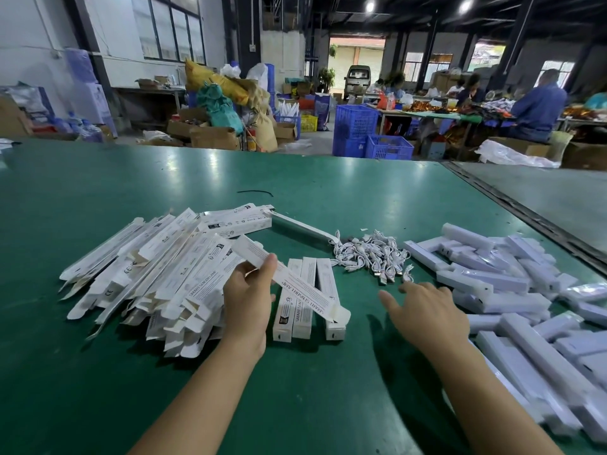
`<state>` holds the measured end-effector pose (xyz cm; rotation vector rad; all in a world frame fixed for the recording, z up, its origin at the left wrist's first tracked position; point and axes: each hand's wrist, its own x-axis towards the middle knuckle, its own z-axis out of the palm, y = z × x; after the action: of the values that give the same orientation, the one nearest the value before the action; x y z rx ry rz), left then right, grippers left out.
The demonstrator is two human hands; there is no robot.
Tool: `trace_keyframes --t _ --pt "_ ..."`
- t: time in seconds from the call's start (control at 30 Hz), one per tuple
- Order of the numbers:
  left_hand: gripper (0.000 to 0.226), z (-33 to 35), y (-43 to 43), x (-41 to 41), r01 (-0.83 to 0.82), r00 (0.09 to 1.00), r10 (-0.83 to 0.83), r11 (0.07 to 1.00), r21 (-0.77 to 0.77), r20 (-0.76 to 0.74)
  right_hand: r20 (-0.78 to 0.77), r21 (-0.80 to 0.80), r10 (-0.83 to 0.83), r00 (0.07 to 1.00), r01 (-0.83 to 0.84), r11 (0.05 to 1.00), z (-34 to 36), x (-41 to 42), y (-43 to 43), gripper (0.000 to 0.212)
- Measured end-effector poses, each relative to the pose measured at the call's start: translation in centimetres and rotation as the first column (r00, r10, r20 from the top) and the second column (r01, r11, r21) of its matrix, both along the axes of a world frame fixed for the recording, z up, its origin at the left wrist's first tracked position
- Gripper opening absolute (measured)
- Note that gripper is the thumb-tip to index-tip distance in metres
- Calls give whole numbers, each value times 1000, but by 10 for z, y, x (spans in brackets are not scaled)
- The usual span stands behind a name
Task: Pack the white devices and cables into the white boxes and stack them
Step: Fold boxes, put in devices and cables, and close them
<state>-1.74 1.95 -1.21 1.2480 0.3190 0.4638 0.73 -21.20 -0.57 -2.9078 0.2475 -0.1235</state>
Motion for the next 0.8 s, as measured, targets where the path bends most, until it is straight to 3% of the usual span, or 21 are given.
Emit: trace_keyframes --t 0.27,0.37,0.5,0.57,0.8 --pt "15 -2 -4 2 4 996 -12 996 -87 -89 -44 -10 -10 999 10 1000 -4 6 -8 52" --pt "19 -1 -5 1 28 995 -42 989 -148 -93 23 65 44 999 -46 997 -2 3 2 48" --pt "24 -4 -1 3 -9 996 4 999 -52 -88 100 124 178 979 -190 974 -2 -1 14 42" --pt "24 -3 1 4 -31 997 25 996 -83 -68 115 148 222 968 -238 960 -2 -2 17 43" --pt "31 1 4 4 -82 996 74 979 -185 -47 493 277 150 857 -318 907 4 -3 20 37"
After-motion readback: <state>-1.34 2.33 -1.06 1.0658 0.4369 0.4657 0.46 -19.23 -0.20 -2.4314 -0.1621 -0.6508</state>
